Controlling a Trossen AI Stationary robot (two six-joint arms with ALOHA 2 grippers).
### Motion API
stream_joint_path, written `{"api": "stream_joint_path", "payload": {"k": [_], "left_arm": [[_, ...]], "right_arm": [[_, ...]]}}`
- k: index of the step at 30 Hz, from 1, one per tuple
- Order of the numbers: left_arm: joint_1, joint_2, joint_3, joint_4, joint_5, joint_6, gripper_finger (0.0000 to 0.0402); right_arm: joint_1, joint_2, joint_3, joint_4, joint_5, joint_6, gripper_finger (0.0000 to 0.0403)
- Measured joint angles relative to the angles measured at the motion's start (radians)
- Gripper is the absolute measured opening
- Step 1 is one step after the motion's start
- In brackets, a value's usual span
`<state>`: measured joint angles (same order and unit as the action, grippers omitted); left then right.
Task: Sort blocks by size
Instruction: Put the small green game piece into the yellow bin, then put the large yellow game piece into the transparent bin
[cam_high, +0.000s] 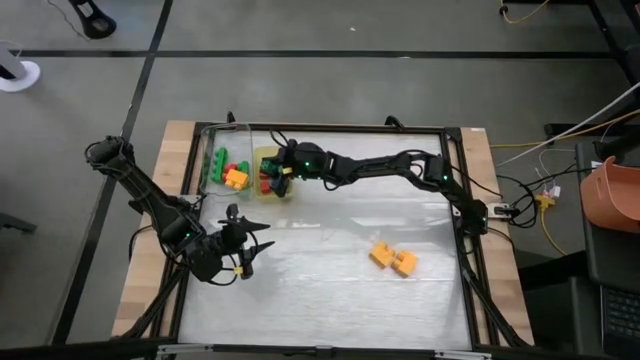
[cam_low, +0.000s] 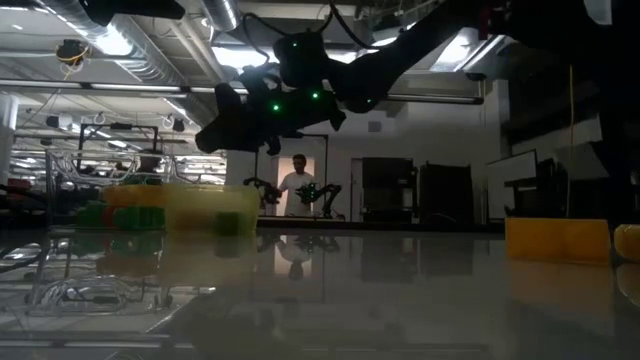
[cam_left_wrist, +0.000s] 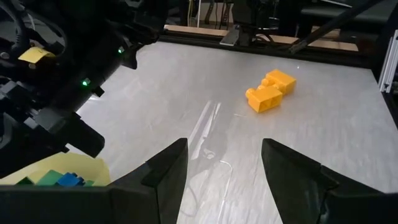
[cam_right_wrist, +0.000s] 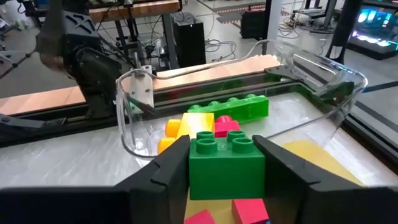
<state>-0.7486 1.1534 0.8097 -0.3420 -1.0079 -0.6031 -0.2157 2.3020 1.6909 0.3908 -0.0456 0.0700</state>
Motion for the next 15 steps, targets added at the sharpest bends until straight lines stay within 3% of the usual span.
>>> {"api": "stream_joint_path", "payload": {"k": [9, 15], "left_arm": [[0.000, 0.000, 0.000, 0.000, 0.000, 0.000, 0.0191], [0.000, 0.000, 0.000, 0.001, 0.001, 0.000, 0.0191]], "right_arm": [[-0.001, 0.000, 0.000, 0.000, 0.002, 0.000, 0.0206], [-0.001, 0.000, 0.000, 0.001, 0.002, 0.000, 0.0218]]}}
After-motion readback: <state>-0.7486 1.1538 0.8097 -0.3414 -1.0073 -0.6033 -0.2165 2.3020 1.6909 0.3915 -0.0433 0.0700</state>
